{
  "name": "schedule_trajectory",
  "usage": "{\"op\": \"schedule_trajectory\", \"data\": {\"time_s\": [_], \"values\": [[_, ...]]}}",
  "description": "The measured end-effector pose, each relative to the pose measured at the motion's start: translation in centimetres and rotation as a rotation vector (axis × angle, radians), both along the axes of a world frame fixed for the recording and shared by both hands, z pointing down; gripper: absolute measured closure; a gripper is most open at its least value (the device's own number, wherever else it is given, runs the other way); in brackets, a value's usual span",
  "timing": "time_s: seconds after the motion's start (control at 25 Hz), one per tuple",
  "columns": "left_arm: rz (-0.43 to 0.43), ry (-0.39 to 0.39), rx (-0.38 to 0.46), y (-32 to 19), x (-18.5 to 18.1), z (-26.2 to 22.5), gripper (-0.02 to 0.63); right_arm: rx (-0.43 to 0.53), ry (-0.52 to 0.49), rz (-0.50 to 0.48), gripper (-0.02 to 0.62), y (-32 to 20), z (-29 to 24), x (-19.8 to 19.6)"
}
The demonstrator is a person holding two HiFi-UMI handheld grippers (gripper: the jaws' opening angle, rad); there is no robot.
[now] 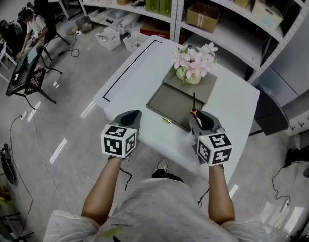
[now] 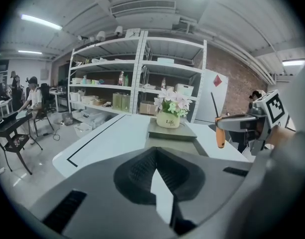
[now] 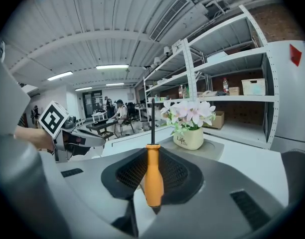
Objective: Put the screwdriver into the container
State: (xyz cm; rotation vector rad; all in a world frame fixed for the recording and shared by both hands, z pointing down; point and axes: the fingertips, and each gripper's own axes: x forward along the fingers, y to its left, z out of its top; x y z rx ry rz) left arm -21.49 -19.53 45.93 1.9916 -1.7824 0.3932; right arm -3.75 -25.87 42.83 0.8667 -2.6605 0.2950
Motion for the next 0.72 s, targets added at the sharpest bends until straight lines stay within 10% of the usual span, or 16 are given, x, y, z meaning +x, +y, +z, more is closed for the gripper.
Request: {"op": "schedule_trajectory", "data": {"time_s": [0.72], "values": [[0.031, -0.049, -0.055, -6.4, -0.3, 1.5, 0.604, -0.065, 0.003, -0.018, 0.522, -5.7, 2.5, -0.8]]}}
